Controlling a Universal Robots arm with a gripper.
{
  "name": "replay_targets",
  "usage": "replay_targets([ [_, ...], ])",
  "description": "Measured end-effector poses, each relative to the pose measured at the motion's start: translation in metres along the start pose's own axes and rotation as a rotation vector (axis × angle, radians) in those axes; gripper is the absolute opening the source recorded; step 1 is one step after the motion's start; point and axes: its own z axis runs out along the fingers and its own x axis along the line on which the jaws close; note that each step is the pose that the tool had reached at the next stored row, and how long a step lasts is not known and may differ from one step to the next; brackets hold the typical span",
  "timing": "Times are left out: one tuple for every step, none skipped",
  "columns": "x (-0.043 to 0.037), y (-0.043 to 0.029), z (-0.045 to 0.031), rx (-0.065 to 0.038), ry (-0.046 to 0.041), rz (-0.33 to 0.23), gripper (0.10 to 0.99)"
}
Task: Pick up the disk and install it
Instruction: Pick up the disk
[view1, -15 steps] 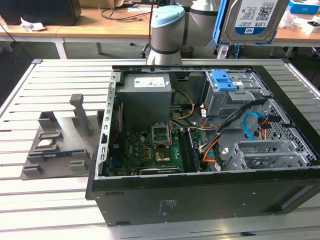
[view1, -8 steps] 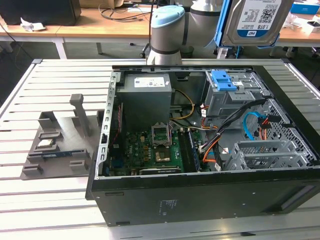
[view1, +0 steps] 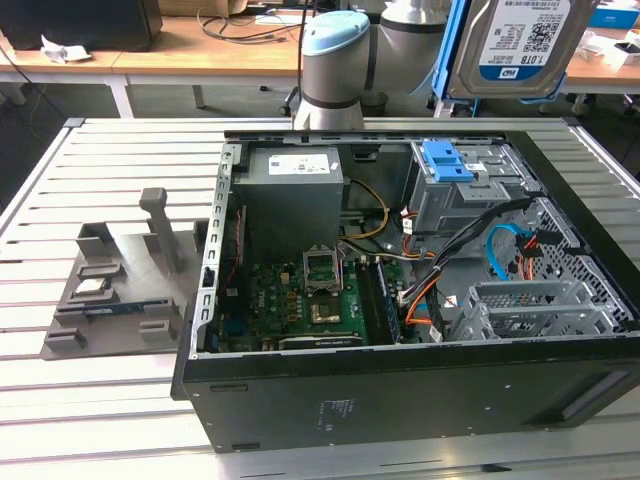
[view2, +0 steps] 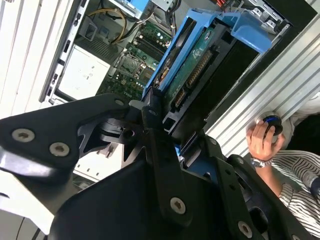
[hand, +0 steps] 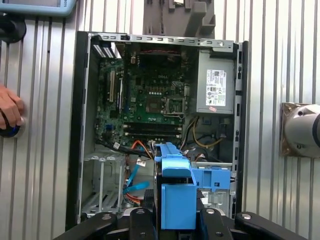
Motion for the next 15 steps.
replay_targets([
  [0.0011, 0.0001, 0.0000, 0.000, 0.0004, 0.000, 0.369],
  [0.0022, 0.0001, 0.0000, 0.000, 0.0009, 0.000, 0.369],
  [0.0038, 0.0002, 0.0000, 0.000, 0.0014, 0.000, 0.369],
  [0.0054, 0.0002, 0.0000, 0.000, 0.0019, 0.000, 0.369],
  [0.0062, 0.0003, 0.0000, 0.000, 0.0022, 0.000, 0.369],
  [0.0072, 0.0003, 0.0000, 0.000, 0.0025, 0.000, 0.369],
  [0.0081, 0.0004, 0.0000, 0.000, 0.0029, 0.000, 0.369],
  [0.0090, 0.0004, 0.0000, 0.000, 0.0031, 0.000, 0.369],
  [0.0102, 0.0004, 0.0000, 0.000, 0.0036, 0.000, 0.369],
  [0.0112, 0.0005, 0.0000, 0.000, 0.0039, 0.000, 0.369],
  [0.0122, 0.0005, 0.0000, 0.000, 0.0043, 0.000, 0.369],
  [0.0132, 0.0006, 0.0000, 0.000, 0.0047, 0.000, 0.369],
  [0.0143, 0.0006, 0.0000, 0.000, 0.0049, 0.000, 0.369],
  [0.0152, 0.0007, 0.0000, 0.000, 0.0053, 0.000, 0.369],
  [0.0160, 0.0007, 0.0000, 0.000, 0.0056, 0.000, 0.369],
])
